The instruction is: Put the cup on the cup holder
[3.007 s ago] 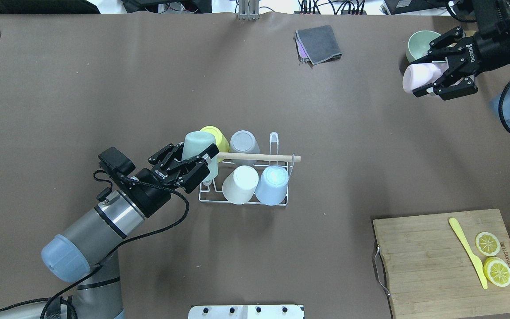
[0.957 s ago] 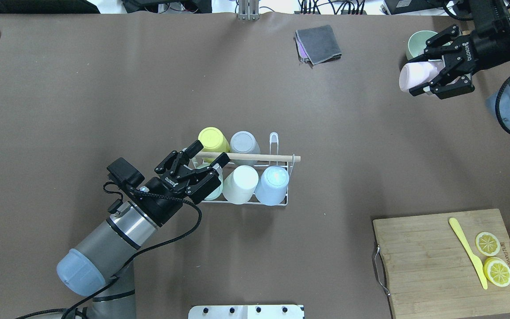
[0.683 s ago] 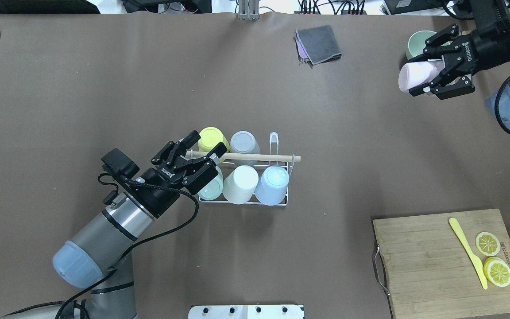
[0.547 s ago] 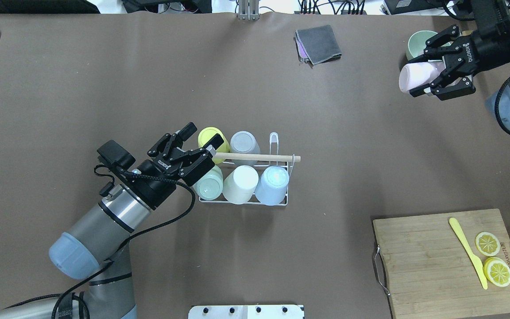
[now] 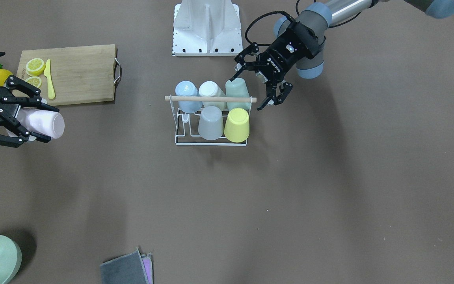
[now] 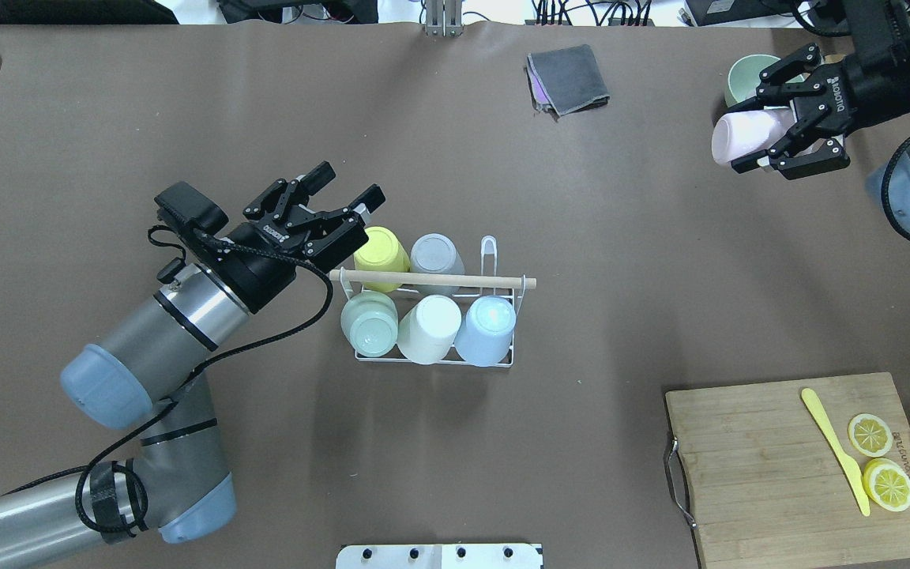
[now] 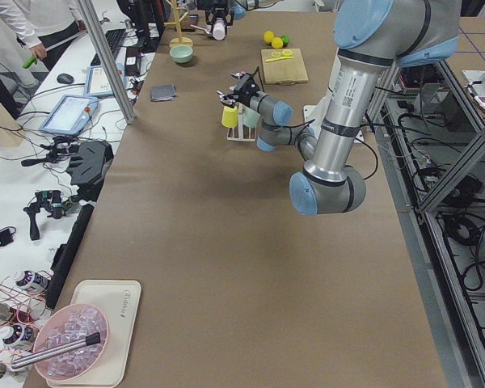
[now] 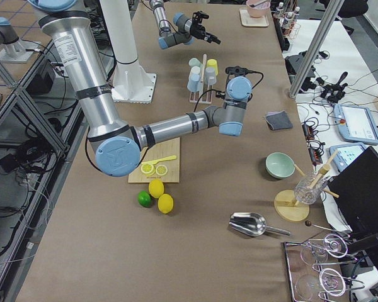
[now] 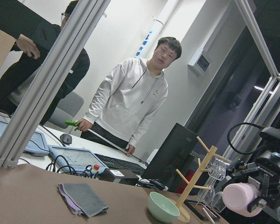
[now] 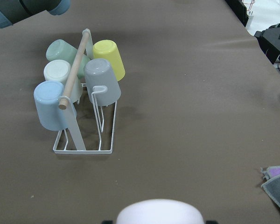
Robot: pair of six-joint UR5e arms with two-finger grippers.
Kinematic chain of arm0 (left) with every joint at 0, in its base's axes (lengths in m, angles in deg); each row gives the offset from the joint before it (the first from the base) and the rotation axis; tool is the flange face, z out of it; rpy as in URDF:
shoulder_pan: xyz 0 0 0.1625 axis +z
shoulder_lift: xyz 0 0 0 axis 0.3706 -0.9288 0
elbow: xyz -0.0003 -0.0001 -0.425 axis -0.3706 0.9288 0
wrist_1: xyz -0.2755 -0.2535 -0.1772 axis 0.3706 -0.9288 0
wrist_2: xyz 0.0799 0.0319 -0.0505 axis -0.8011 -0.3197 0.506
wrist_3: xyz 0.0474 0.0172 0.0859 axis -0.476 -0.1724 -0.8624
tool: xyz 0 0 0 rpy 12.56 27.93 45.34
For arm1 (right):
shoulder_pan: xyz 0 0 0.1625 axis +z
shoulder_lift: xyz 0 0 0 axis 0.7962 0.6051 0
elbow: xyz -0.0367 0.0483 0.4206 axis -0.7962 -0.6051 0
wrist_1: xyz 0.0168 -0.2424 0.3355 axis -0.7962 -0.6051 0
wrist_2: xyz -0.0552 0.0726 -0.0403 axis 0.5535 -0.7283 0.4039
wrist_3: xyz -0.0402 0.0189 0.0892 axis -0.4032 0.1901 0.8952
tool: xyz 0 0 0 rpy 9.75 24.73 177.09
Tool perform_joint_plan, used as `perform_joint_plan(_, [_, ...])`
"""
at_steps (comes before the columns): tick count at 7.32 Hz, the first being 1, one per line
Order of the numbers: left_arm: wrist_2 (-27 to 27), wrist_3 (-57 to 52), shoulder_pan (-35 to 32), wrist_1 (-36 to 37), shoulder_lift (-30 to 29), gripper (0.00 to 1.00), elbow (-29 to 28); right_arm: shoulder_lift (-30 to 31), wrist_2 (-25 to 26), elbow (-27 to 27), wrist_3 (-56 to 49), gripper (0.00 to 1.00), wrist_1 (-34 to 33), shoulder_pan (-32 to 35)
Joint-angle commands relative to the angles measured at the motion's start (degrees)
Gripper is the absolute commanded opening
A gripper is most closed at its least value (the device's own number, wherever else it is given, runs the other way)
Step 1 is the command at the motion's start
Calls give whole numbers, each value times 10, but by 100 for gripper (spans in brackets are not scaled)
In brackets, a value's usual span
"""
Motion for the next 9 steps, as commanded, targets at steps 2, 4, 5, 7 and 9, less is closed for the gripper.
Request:
perform_joint_plan(2, [61,36,-71,49,19,97,-29,-6,1,-1,-1,33,8,-16])
perform_joint_plan(4, [154,70,-135,90,58,97,-30,-18,-2,2,0,33,9,-27])
perform_joint_plan(5, [205,73,-178,116,88,97,-31,-27,-1,2,0,33,9,-30])
perform_joint_plan(7, [319,109,-259,133,110,97,-56,-31,3,2,0,33,29,-43])
perform_joint_plan(9, [434,121,-326,169,115,97,-75,-40,3,0,-1,33,43,-67])
